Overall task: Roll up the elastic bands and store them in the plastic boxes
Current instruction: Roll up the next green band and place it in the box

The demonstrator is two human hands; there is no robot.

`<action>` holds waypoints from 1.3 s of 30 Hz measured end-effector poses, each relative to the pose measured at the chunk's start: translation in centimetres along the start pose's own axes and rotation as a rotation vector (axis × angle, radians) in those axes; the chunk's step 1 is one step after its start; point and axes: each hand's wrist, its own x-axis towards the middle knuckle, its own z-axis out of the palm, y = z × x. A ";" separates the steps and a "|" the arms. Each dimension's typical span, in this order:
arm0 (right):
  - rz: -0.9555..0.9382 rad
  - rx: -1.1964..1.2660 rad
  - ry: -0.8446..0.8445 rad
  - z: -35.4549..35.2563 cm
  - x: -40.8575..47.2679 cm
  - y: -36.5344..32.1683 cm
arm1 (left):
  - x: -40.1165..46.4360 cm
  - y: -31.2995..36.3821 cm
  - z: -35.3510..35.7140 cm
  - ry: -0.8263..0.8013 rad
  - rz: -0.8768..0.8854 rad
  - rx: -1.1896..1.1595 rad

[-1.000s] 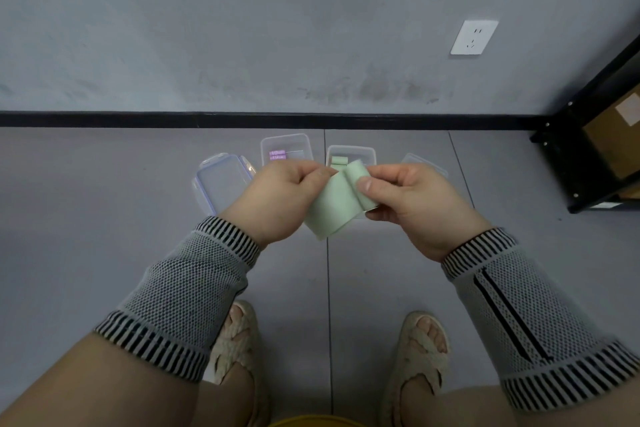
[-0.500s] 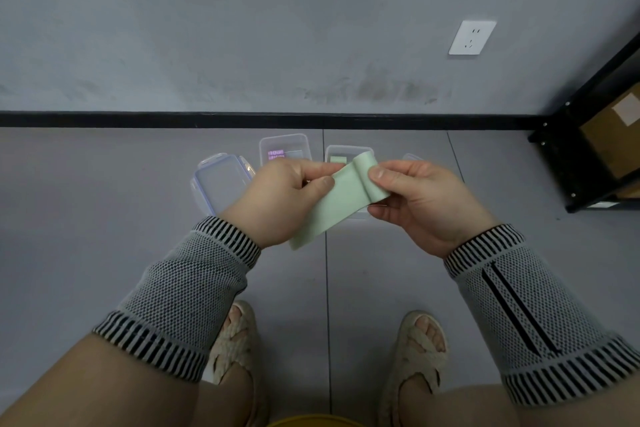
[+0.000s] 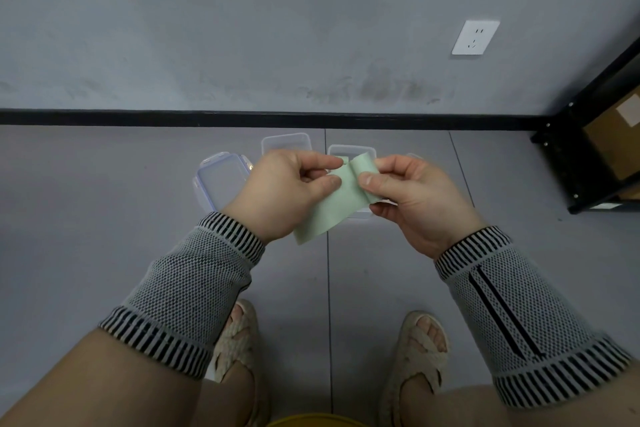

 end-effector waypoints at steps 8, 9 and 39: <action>-0.081 -0.064 0.025 0.6 0.1 0.3 | 0.1 -0.2 0.4 -0.010 -0.008 -0.065; -0.093 -0.087 0.024 0.6 0.1 0.4 | 0.1 -0.4 0.5 -0.021 -0.016 -0.083; -0.060 0.041 -0.038 0.2 0.1 0.5 | 0.6 -0.8 0.1 -0.047 -0.134 -0.455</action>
